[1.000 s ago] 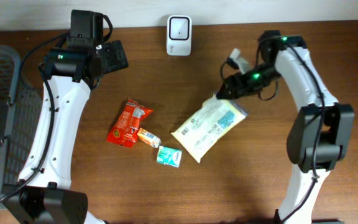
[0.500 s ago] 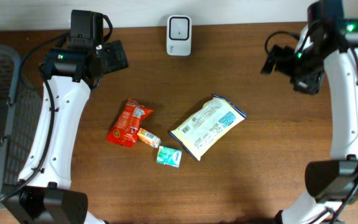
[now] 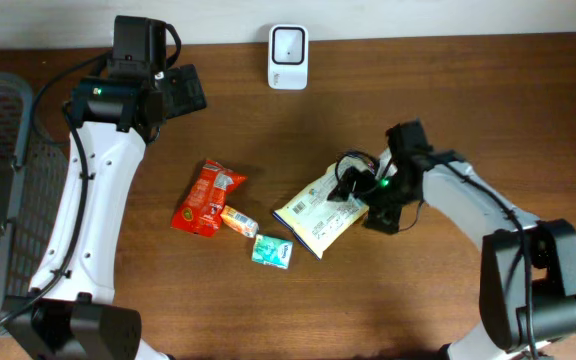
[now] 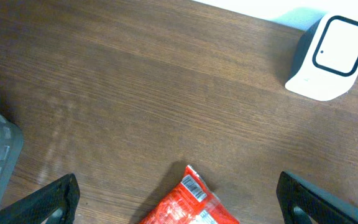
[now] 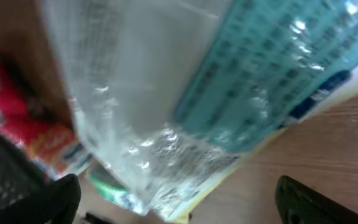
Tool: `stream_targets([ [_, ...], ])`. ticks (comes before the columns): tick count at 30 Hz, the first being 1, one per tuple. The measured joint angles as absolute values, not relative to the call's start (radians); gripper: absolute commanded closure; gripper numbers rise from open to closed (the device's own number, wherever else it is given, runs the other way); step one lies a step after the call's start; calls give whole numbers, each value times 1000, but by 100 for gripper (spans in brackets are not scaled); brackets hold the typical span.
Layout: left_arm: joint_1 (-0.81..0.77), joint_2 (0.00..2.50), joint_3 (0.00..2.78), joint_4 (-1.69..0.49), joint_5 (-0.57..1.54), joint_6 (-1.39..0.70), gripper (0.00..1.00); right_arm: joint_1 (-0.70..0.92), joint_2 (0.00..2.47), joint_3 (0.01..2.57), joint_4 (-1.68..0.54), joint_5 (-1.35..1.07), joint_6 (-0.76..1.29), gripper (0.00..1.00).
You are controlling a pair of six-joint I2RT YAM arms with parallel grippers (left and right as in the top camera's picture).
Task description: Scan the item barcode
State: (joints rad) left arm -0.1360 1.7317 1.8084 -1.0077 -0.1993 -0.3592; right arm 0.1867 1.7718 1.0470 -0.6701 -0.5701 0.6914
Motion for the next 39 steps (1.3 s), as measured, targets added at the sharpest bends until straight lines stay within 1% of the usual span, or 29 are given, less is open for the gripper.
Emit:
stream_targets([
  [1, -136, 1732, 1808, -1008, -199, -359, 1, 191, 1772, 1029, -656, -554, 720, 0],
  [5, -136, 1732, 1808, -1008, -199, -359, 1, 192, 1772, 997, -566, -494, 780, 8],
  [6, -136, 1732, 1808, -1008, -199, -359, 1, 192, 1774, 994, -559, -487, 787, 11],
  [7, -136, 1732, 1808, -1008, -199, -359, 1, 192, 1791, 996, -545, -488, 791, 18],
  [10, -136, 1732, 1808, -1008, -199, -359, 1, 191, 1825, 1003, -499, -524, 806, 55],
  [11, -136, 1732, 1808, -1008, -199, -359, 1, 190, 1835, 1004, -492, -536, 809, 81],
  [12, -136, 1732, 1808, -1008, -199, -359, 1, 189, 1845, 1004, -488, -544, 808, 96],
  [15, -136, 1732, 1808, -1008, -199, -359, 1, 186, 1854, 1004, -467, -571, 784, 96],
  [18, -136, 1732, 1808, -1008, -199, -359, 1, 168, 1870, 995, -369, -647, 663, 96],
  [23, -136, 1732, 1808, -1008, -199, -359, 1, 84, 1880, 996, -369, -770, 458, 96],
  [26, -136, 1732, 1808, -1008, -199, -359, 1, 58, 1879, 1002, -369, -896, 389, 96],
  [30, -136, 1732, 1808, -1008, -199, -359, 1, -3, 1854, 1054, -370, -1072, 366, 96],
  [34, -136, 1732, 1808, -1008, -199, -359, 1, -133, 1744, 1120, -369, -1188, 421, 96],
  [36, -136, 1732, 1808, -1008, -199, -359, 1, -177, 1685, 1139, -369, -1198, 453, 96],
  [39, -136, 1732, 1808, -1008, -199, -359, 1, -221, 1520, 1143, -370, -1128, 510, 96],
])
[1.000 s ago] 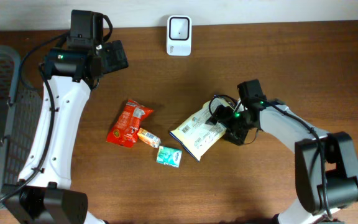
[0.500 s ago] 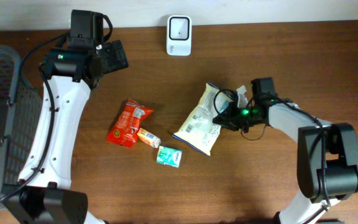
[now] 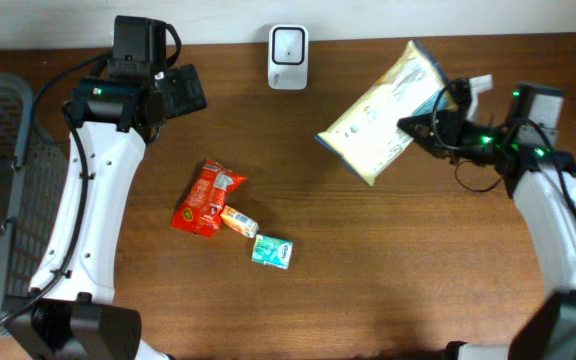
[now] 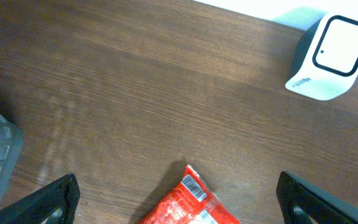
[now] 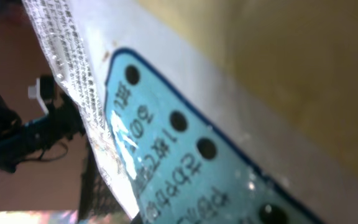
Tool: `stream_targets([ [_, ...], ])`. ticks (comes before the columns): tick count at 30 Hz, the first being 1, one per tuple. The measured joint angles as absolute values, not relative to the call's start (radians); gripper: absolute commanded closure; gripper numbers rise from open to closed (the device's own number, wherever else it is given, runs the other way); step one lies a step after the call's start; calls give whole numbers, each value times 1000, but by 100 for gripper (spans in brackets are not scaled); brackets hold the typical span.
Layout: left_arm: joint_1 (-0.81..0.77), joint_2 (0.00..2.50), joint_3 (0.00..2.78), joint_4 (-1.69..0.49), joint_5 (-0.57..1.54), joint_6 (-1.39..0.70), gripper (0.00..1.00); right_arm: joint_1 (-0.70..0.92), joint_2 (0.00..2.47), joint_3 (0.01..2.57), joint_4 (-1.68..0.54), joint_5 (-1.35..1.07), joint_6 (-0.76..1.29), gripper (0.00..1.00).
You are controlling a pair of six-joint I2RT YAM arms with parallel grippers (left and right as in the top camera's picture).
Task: Scan the item barcode
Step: 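Grasp the white bag edge with the right gripper and lift it, then hold the bag's barcode over the white scanner with the right gripper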
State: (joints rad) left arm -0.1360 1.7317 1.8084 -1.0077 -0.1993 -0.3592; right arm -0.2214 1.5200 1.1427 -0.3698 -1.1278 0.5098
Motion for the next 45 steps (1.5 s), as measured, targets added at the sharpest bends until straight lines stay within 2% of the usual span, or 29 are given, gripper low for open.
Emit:
stream_targets([
  [4, -136, 1732, 1808, -1008, -199, -359, 1, -227, 1329, 1147, -369, -1052, 570, 96],
  [7, -136, 1732, 1808, -1009, -199, -359, 1, -226, 1304, 1149, -396, -981, 624, 96],
  [11, -136, 1732, 1808, -1008, -199, -359, 1, -202, 1304, 1149, -414, -773, 721, 96],
  [16, -136, 1732, 1808, -1009, -199, -359, 1, -59, 1304, 1149, -335, -603, 797, 96],
  [18, -136, 1732, 1808, -1009, -199, -359, 1, 19, 1313, 1207, -389, -507, 759, 96],
  [21, -136, 1732, 1808, -1008, -200, -359, 1, 133, 1439, 1528, -645, -319, 616, 96],
  [24, -136, 1732, 1808, -1006, -199, -359, 1, 282, 1649, 1857, -736, -32, 383, 96],
  [28, -136, 1732, 1808, -1009, -199, -359, 1, 423, 1842, 1903, -560, 271, 45, 96],
  [29, -136, 1732, 1808, -1008, -199, -359, 1, 461, 1921, 1904, -449, 366, -101, 96],
  [33, -136, 1732, 1808, -1007, -199, -359, 1, 511, 2072, 1900, -179, 504, -426, 96],
  [40, -136, 1732, 1808, -1008, -199, -359, 1, 512, 2218, 1901, 138, 587, -734, 96],
  [45, -136, 1732, 1808, -1007, -199, -359, 1, 512, 2325, 1902, 296, 597, -852, 96],
])
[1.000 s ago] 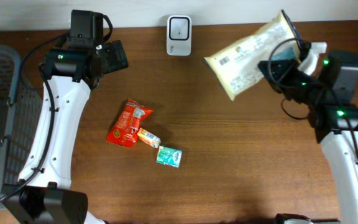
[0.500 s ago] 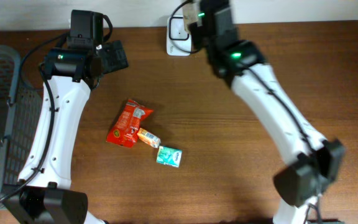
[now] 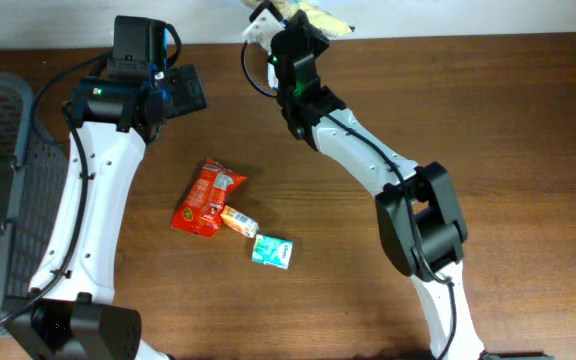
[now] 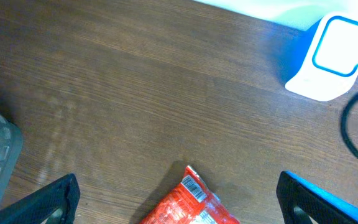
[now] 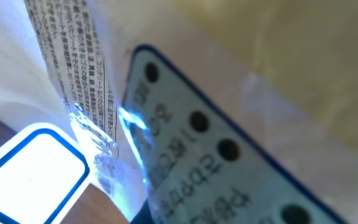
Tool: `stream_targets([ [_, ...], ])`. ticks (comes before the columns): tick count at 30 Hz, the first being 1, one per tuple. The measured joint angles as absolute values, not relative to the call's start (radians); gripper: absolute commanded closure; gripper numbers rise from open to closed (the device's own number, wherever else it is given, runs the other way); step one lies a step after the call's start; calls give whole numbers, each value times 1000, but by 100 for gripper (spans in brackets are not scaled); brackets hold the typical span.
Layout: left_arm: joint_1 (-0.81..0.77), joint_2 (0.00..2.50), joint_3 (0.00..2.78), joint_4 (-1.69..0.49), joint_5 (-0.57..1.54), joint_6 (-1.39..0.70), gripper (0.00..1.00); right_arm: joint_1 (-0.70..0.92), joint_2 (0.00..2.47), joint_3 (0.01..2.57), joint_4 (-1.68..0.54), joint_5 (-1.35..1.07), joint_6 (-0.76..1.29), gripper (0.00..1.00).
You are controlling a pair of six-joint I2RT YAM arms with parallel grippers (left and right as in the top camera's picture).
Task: Scan the item barcode
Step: 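Hold the bag's barcode over the white scanner with the right gripper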
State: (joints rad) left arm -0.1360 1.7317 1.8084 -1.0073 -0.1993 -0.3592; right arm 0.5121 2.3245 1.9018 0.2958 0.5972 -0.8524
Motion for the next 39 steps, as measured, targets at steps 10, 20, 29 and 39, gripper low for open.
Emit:
stream_targets([
  [10, -136, 1732, 1808, -1007, -199, -359, 1, 535, 2376, 1901, 453, 563, -1082, 96],
  [20, -136, 1732, 1808, -1007, -199, -359, 1, 536, 2412, 1901, 434, 518, -1096, 96],
  [29, -136, 1732, 1808, -1007, -199, -359, 1, 536, 2412, 1901, 458, 510, -1099, 96],
  [39, -136, 1732, 1808, -1007, -199, -359, 1, 529, 2276, 1901, 94, 528, -875, 96],
])
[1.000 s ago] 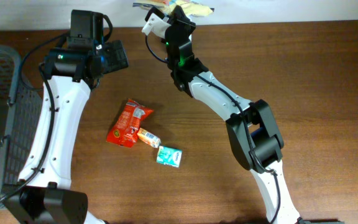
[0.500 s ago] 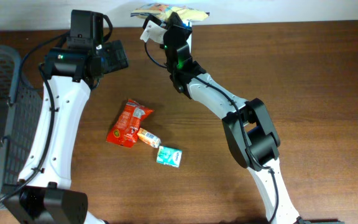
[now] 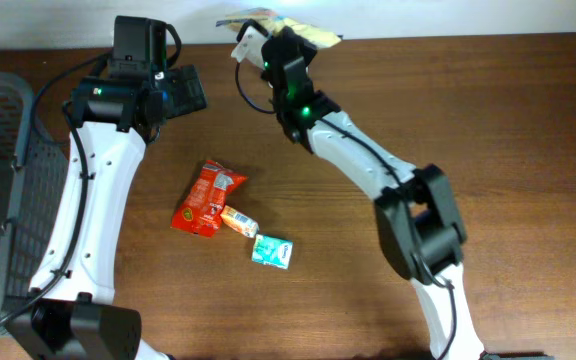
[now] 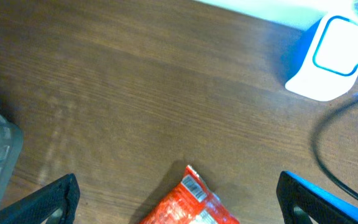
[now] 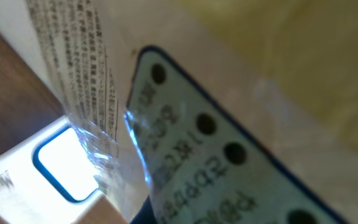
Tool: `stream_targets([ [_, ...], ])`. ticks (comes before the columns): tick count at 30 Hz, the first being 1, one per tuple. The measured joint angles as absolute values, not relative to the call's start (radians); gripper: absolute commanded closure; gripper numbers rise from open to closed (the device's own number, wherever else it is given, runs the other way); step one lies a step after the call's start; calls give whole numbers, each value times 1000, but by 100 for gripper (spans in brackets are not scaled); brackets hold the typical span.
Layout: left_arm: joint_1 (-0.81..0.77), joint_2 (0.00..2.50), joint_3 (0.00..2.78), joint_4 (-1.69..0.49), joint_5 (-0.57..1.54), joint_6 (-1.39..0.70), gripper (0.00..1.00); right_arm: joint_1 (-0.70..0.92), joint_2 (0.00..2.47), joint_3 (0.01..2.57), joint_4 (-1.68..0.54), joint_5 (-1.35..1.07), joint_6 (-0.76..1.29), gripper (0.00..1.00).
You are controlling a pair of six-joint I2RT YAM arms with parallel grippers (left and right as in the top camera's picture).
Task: Scan the item barcode
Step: 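Hold the bag's barcode over the white scanner with the right gripper, then move the white bag right and release it on the table with the right gripper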
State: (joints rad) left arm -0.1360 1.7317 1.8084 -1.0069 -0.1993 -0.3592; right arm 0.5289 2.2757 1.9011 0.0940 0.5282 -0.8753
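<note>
My right gripper [image 3: 278,45] is at the back edge of the table, shut on the yellow packet [image 3: 273,20] with a pale blue printed label [image 5: 229,155]. The packet hangs right over the white scanner [image 4: 328,59], which the overhead view hides under the arm. In the right wrist view the scanner's blue-framed window [image 5: 67,165] shows just beside the packet's clear edge. A bluish glow lies on the scanner. My left gripper [image 3: 183,90] stands open at the back left, with nothing between its fingers [image 4: 55,199].
A red snack packet [image 3: 206,197], a small orange packet [image 3: 238,220] and a green packet [image 3: 271,250] lie mid-table. A grey basket stands at the left edge. The right arm's cable [image 4: 328,143] hangs near the scanner.
The right gripper and the packet have shifted a little to the left over the scanner. The arm's cable shows more in the left wrist view. The left arm has not moved.
The right gripper was at the yellow packet lying mid-table. Then it held the packet in the air at the back right. Then the packet was over the scanner at the back edge, and it is still there, slightly further left. The left arm stayed put.
</note>
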Motion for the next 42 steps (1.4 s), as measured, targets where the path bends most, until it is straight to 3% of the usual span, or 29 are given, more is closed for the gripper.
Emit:
stream_targets([
  [4, -136, 1732, 1808, -1010, -200, -359, 1, 520, 2029, 1916, -291, 482, -628, 96],
  [7, -136, 1732, 1808, -1009, -199, -359, 1, 477, 1847, 1921, -627, 295, -350, 96],
  [12, -136, 1732, 1808, -1007, -199, -359, 1, 151, 1691, 1926, -1124, -113, -30, 96],
  [16, -136, 1732, 1808, -1008, -199, -359, 1, -134, 1727, 1834, -1179, -193, 50, 96],
  [20, -136, 1732, 1808, -1008, -199, -359, 1, -343, 1816, 1610, -1026, -229, 118, 96],
  [21, -136, 1732, 1808, -1008, -199, -359, 1, -421, 1864, 1528, -996, -241, 140, 82],
  [23, -136, 1732, 1808, -1008, -199, -359, 1, -487, 1889, 1469, -995, -262, 159, 75],
  [24, -136, 1732, 1808, -1008, -199, -359, 1, -508, 1888, 1465, -1000, -269, 162, 66],
  [25, -136, 1732, 1808, -1008, -199, -359, 1, -523, 1888, 1465, -997, -275, 164, 67],
  [29, -136, 1732, 1808, -1008, -199, -359, 1, -531, 1888, 1465, -1044, -320, 151, 59],
  [34, -136, 1732, 1808, -1008, -199, -359, 1, -416, 1888, 1466, -1103, -337, 97, 50],
  [39, -136, 1732, 1808, -1008, -199, -359, 1, -183, 1888, 1466, -1116, -472, -69, 40],
  [42, -136, 1732, 1808, -1009, -199, -359, 1, 77, 1888, 1467, -1050, -508, -204, 39],
])
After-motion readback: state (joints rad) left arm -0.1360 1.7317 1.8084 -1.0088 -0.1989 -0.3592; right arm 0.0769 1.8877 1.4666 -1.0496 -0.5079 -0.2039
